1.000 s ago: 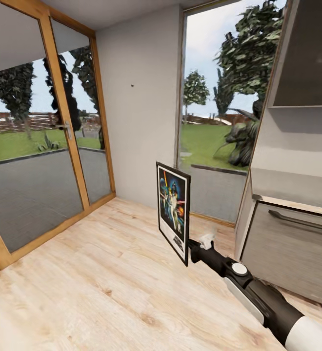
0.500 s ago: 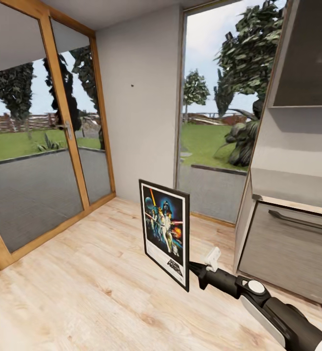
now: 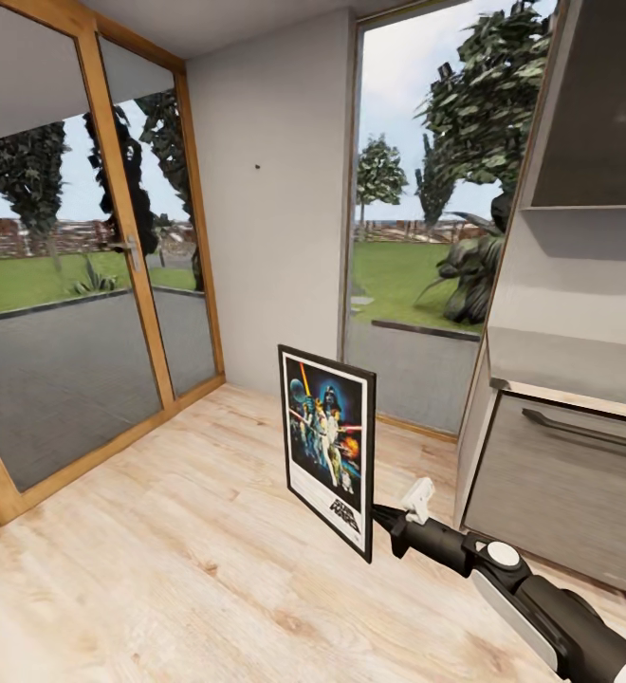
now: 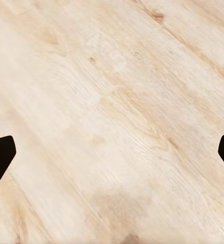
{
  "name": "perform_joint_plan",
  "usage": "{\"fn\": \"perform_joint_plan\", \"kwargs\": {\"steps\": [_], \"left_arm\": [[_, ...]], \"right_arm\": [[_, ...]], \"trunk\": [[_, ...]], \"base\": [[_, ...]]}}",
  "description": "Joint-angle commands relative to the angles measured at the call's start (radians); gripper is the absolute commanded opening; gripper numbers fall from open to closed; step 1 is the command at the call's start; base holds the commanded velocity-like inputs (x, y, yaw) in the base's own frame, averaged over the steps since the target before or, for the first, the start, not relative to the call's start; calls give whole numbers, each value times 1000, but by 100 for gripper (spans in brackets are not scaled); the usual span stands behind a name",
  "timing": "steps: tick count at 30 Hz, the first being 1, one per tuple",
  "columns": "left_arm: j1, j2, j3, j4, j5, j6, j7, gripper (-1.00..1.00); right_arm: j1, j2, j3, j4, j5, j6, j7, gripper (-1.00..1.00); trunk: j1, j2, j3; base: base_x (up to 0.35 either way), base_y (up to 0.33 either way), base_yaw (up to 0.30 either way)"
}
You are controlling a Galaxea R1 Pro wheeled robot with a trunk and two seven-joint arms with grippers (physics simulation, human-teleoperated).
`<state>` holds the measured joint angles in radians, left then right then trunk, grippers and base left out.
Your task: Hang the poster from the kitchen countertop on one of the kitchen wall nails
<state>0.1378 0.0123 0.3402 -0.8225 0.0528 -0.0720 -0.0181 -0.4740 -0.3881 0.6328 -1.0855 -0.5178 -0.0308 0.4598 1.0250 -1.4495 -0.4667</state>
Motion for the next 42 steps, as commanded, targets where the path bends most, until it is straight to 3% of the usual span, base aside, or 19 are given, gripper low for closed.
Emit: {"fn": "perform_joint_plan", "kwargs": {"steps": [1, 18, 26, 31, 36, 42], "left_arm": [[0, 0, 0, -1, 6, -2, -2, 100], [0, 1, 2, -1, 4, 1, -3, 100], [0, 63, -1, -1, 5, 3, -3, 100], [0, 71, -4, -29, 7, 4, -9, 100], [0, 73, -4, -46, 5, 6, -86, 100], [0, 81, -1, -34, 5, 5, -119, 100]], "right_arm": [[-2, -1, 3, 1, -10, -2, 4, -100], [-2, -1, 2, 1, -10, -1, 4, -100], [-2, -1, -14, 18, -10, 0, 2, -100], [-2, -1, -33, 20, -11, 1, 4, -100], [-2, -3, -39, 21, -11, 2, 5, -100], [-2, -3, -39, 22, -11, 1, 5, -100]], "trunk": [[0, -1, -1], [-57, 104, 46], [-88, 160, 71], [-107, 195, 87], [-126, 230, 103], [-149, 272, 121]], "base": [[0, 0, 0], [0, 0, 0], [0, 0, 0], [0, 0, 0], [0, 0, 0], [0, 0, 0]]}}
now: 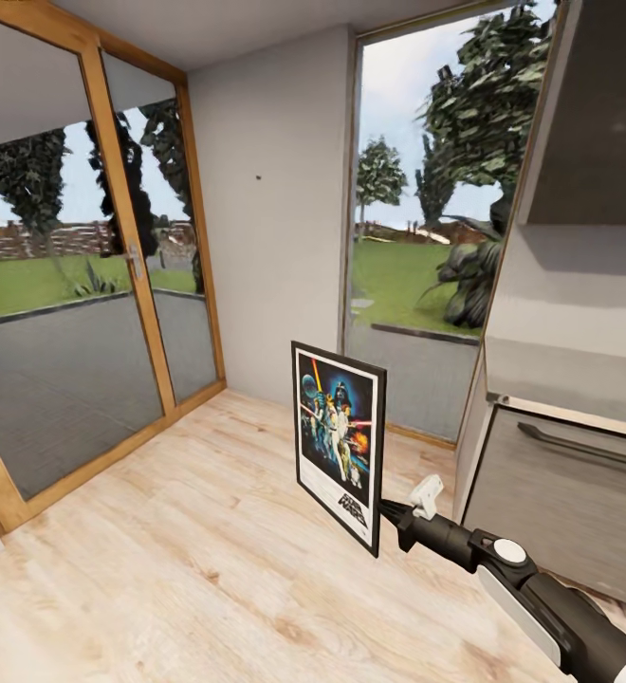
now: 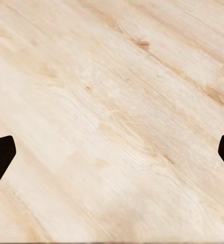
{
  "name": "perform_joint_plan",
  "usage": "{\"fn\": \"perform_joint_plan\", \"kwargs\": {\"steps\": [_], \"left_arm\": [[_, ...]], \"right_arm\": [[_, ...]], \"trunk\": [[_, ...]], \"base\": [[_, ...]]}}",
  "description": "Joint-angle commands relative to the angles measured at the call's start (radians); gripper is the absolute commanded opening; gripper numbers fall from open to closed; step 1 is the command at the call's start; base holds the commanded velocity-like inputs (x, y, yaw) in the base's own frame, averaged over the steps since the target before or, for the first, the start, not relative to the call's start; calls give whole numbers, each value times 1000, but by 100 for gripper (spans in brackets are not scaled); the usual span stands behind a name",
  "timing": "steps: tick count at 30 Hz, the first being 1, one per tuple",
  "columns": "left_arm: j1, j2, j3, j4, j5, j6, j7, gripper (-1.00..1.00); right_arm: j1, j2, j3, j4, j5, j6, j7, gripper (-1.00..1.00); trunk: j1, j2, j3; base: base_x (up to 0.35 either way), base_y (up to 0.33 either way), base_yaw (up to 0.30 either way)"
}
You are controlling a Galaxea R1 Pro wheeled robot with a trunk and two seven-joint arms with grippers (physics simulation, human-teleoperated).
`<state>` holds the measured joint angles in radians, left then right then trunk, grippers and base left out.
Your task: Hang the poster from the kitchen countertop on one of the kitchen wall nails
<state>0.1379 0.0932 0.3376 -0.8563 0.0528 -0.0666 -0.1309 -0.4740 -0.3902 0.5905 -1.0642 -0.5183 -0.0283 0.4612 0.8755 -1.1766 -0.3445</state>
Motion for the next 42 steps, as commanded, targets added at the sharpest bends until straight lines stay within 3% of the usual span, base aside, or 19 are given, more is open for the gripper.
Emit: {"fn": "perform_joint_plan", "kwargs": {"steps": [1, 9, 42], "left_arm": [[0, 0, 2, 4, 6, -1, -8, 100], [0, 3, 0, 39, 6, -1, -15, 100], [0, 3, 0, 43, 6, -1, -21, 100]], "right_arm": [[-2, -1, 4, 1, -10, -2, 3, -100], [-2, 0, 5, 1, -9, -6, 0, -100], [-2, 1, 6, 1, -9, -8, -1, -100]], "trunk": [[-4, 7, 2], [-35, 63, 27], [-161, 294, 131]], "base": [[0, 0, 0], [0, 0, 0], [0, 0, 0]]}}
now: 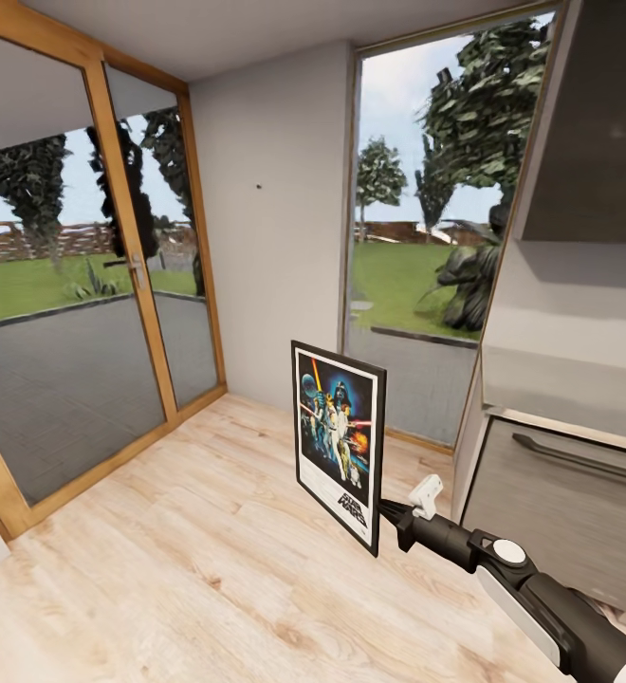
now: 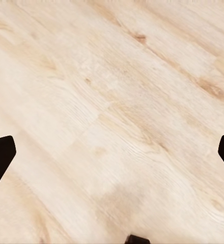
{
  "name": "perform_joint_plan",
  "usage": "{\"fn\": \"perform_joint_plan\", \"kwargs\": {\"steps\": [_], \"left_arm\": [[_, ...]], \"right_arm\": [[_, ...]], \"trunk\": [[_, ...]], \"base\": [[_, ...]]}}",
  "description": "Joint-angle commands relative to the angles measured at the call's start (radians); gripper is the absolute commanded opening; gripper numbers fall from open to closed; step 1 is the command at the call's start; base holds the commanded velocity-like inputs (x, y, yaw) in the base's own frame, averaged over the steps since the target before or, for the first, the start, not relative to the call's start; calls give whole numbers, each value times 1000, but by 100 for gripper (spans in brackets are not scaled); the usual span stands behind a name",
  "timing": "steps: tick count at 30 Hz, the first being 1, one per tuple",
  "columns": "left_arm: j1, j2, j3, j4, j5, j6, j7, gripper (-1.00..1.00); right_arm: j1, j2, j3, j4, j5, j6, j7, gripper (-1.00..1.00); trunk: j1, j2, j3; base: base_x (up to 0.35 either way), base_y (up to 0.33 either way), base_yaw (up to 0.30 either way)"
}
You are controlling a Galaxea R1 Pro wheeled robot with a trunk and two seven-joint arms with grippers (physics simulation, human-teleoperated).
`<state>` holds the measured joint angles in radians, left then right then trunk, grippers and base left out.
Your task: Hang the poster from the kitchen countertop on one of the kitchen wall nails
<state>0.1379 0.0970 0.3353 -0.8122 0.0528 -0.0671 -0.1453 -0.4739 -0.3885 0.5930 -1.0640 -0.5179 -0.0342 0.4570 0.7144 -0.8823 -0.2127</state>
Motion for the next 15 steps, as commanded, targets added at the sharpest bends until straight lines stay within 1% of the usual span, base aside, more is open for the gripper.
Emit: {"fn": "perform_joint_plan", "kwargs": {"steps": [1, 15], "left_arm": [[0, 0, 2, 0, 5, -1, -7, 100], [0, 0, 2, -1, 5, 0, -7, 100]], "right_arm": [[-2, -1, 4, 1, -10, -3, 3, -100], [-1, 0, 4, 2, -10, -3, 2, -100]], "trunk": [[-4, 6, 2], [-57, 104, 46]], "base": [[0, 0, 0], [0, 0, 0]]}}
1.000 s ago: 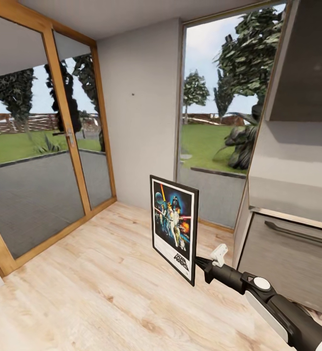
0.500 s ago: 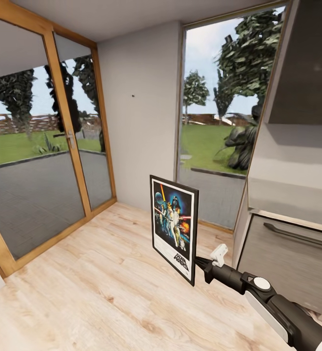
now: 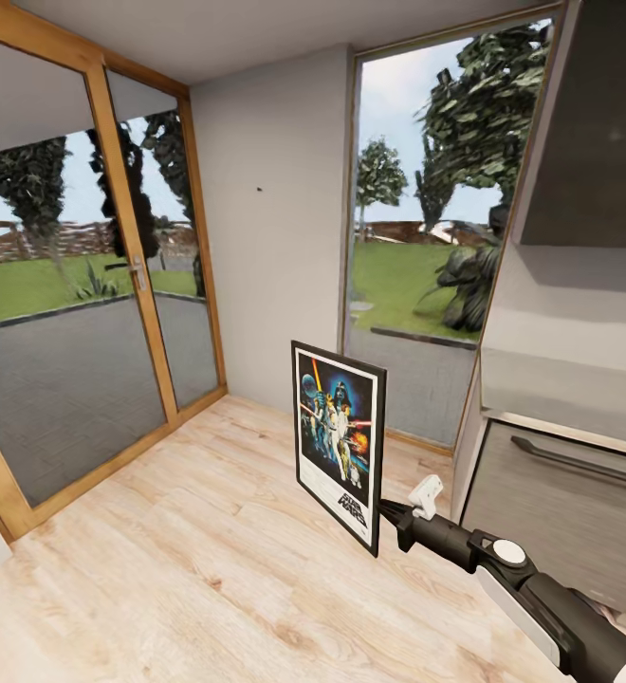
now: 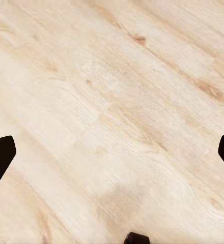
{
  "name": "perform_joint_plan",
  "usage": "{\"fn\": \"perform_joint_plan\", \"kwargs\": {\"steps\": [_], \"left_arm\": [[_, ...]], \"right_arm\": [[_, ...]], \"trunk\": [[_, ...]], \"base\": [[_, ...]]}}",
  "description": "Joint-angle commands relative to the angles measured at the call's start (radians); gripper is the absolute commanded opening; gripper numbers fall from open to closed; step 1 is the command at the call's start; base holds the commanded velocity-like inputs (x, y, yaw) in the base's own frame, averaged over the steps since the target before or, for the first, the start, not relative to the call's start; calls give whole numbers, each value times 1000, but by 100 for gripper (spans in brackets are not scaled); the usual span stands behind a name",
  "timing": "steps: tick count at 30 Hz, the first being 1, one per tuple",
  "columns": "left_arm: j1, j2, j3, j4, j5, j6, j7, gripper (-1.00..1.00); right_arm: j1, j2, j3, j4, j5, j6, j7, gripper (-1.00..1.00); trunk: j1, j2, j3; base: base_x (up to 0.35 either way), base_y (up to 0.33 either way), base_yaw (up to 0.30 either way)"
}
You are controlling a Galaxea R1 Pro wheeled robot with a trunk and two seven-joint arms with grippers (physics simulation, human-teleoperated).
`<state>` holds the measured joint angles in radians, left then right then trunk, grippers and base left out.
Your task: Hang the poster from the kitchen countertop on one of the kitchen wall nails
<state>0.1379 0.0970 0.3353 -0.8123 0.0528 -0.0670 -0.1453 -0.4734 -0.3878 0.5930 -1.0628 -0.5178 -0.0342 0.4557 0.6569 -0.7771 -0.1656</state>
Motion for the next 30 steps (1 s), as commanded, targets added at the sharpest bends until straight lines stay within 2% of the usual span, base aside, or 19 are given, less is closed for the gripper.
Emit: {"fn": "perform_joint_plan", "kwargs": {"steps": [1, 30], "left_arm": [[0, 0, 2, -1, 5, 0, -7, 100], [0, 0, 2, -1, 5, -1, -7, 100]], "right_arm": [[-2, -1, 4, 1, -10, -3, 3, -100], [-2, 0, 4, 23, -10, -6, 3, -100]], "trunk": [[-4, 6, 2], [-115, 209, 93]], "base": [[0, 0, 0], [0, 0, 0]]}}
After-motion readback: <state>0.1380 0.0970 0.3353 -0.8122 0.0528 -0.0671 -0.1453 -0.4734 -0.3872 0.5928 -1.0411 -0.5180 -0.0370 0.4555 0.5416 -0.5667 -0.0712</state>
